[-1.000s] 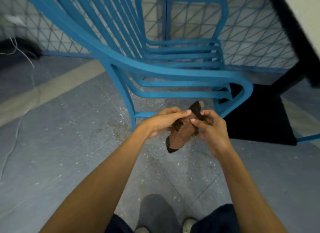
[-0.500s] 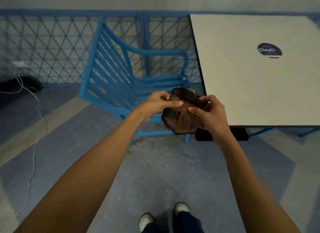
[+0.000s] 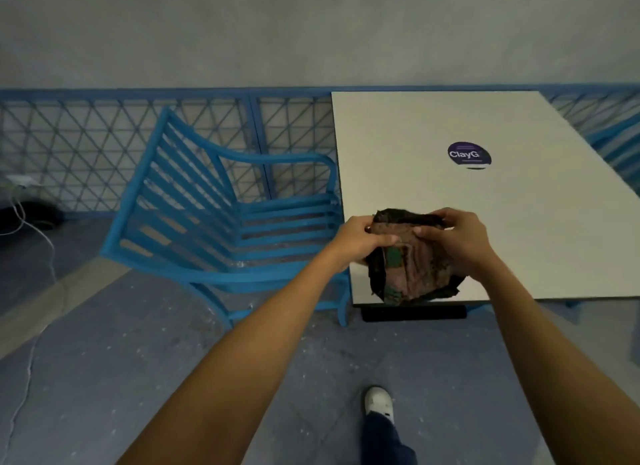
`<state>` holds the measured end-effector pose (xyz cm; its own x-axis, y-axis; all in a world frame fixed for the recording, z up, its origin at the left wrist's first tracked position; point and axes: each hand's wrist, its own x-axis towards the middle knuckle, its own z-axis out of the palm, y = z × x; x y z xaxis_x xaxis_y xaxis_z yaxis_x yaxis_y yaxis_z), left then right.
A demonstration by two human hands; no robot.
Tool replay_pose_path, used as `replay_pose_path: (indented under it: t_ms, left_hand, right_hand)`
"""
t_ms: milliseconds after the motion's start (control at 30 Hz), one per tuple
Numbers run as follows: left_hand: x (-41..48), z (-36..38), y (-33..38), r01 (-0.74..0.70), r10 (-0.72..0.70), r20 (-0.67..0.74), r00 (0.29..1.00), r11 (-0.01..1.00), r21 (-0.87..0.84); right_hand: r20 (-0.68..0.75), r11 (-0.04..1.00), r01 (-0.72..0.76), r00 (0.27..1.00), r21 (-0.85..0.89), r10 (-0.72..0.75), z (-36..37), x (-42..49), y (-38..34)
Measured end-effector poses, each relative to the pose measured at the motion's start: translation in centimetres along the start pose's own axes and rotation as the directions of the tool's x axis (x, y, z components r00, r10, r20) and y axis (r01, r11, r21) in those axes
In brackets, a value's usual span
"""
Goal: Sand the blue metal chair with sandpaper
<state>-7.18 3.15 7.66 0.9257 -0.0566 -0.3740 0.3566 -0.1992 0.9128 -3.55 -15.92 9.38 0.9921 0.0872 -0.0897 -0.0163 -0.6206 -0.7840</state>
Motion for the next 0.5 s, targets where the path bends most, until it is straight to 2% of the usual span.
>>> replay_pose_path:
  t_ms: [67,267,367,500]
  left_hand:
    - [2.3,2.0,-0.5,0.010,-0.008,-0.075,0.997,1.000,0.022]
    - [7.7,5.0,-2.7,0.078,0.006,-0.303,0.953,0.962,0.263]
    - [9.2,4.8,-3.1,0.141,-0.034,-0.310,0.950,0.934,0.327]
    - [10.1,3.9,-2.3,0.275,-0.156,-0.307,0.939,0.875,0.397]
  right_hand:
    - [0.066,0.998,-0.006,0.998,-0.066,0.010,-0.1,2.6,2.3]
    - [0.195,0.983,-0.001,0.980,-0.186,0.038,1.7,8.5,7.2]
    - [0.285,0.951,0.031,0.957,-0.307,0.061,2.0,10.7,7.8]
    - [0.359,0.856,0.129,0.931,-0.501,0.070,2.1,12.8,6.8]
